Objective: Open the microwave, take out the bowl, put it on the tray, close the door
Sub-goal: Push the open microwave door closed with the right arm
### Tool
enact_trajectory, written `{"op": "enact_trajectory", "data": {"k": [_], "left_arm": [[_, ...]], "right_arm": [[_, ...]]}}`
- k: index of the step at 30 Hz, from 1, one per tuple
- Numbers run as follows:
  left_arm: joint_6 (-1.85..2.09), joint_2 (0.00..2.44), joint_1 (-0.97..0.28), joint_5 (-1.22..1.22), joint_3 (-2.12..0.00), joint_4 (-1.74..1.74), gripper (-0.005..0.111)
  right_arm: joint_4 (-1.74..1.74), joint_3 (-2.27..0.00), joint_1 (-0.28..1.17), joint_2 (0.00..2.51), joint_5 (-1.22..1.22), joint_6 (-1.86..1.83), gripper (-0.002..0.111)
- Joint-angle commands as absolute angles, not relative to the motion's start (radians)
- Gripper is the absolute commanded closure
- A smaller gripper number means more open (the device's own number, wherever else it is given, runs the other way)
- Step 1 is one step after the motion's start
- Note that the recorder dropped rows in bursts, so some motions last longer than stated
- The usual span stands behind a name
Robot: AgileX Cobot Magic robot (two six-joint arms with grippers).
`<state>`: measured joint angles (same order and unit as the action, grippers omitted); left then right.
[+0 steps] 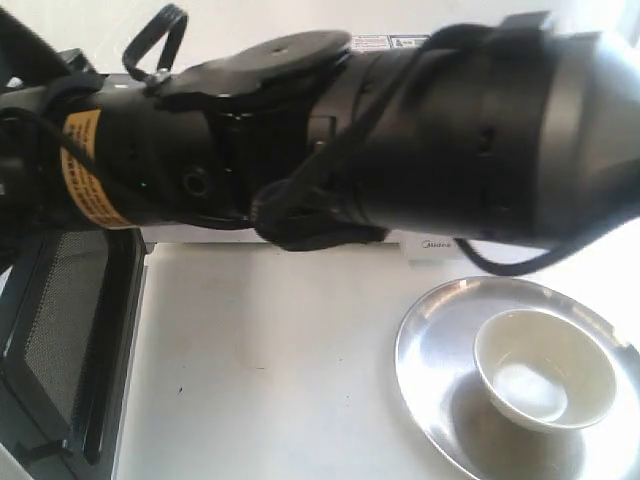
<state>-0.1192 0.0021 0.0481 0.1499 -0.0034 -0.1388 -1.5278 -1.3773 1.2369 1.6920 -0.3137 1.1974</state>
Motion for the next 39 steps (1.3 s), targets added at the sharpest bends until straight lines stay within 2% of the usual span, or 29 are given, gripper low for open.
{"op": "enact_trajectory", "data": {"k": [1,6,22,31,37,39], "left_arm": [[-0.125,0.000,0.047,0.149,0.000,-0.135,0.107],[-0.125,0.000,0.047,0.149,0.000,-0.135,0.107],[-0.125,0.000,0.047,0.149,0.000,-0.135,0.107],[-0.125,0.000,0.047,0.149,0.000,-0.135,0.107],[-0.125,0.000,0.047,0.149,0.000,-0.135,0.107],[-0.125,0.000,0.047,0.149,0.000,-0.135,0.107]], "right_arm": [[-1.354,-1.432,1.238,1.755,-0.374,1.013,0.108],[-1.232,-1.435,1.238,1.805,-0.543,0.768,0.108],[-0.899,-1.435,1.238,1.899,-0.599,0.312,0.108],[-1.012,-1.435,1.238,1.897,-0.237,0.270,0.108],[-1.028,-1.435,1.238,1.890,0.203,0.265,0.108],[-1.039,-1.435,1.238,1.890,0.422,0.267,0.108]]}}
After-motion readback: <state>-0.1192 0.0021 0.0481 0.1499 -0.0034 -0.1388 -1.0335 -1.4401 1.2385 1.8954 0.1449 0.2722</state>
